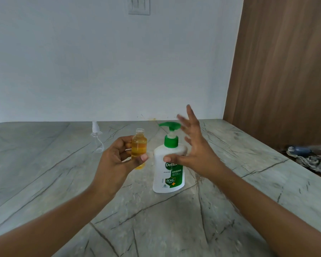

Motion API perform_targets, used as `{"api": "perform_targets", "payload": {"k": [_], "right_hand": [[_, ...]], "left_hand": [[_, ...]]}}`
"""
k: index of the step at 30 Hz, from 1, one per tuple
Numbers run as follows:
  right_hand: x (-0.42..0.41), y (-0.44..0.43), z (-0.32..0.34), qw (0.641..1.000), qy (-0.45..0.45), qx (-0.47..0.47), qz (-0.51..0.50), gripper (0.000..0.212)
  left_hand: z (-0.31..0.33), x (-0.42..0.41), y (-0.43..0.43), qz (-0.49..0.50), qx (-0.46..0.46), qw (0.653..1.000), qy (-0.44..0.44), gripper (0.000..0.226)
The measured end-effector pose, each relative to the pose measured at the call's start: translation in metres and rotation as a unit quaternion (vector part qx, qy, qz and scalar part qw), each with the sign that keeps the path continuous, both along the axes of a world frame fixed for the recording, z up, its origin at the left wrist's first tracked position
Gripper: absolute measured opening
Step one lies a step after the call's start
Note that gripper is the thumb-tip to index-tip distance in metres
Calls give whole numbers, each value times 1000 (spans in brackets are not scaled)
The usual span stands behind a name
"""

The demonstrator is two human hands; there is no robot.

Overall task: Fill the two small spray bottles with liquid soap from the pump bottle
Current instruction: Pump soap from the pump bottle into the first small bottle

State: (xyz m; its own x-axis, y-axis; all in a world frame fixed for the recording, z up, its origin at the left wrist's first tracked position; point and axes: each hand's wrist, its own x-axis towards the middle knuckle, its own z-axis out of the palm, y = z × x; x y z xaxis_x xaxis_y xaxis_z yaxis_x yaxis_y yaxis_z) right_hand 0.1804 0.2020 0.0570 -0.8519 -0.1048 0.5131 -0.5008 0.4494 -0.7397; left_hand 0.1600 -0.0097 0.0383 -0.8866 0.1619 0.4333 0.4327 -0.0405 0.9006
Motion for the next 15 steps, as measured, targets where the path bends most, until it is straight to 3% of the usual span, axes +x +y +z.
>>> {"api": "perform_targets", "payload": {"k": [2, 4, 7, 15], "right_hand": [[-2, 9, -1, 995, -87, 26, 37, 120], [-3, 13, -6, 988, -128, 66, 50, 96], [-8, 13, -15, 989, -131, 45, 50, 65], [-28, 14, -22, 993, -114, 26, 25, 54]], "left_hand": [[-3, 1, -6, -8, 6, 1000, -8, 50], [-6, 2, -11, -13, 7, 1000, -15, 51], [-13, 3, -17, -19, 7, 1000, -23, 52], [-26, 1, -17, -11, -26, 999, -37, 51]]}}
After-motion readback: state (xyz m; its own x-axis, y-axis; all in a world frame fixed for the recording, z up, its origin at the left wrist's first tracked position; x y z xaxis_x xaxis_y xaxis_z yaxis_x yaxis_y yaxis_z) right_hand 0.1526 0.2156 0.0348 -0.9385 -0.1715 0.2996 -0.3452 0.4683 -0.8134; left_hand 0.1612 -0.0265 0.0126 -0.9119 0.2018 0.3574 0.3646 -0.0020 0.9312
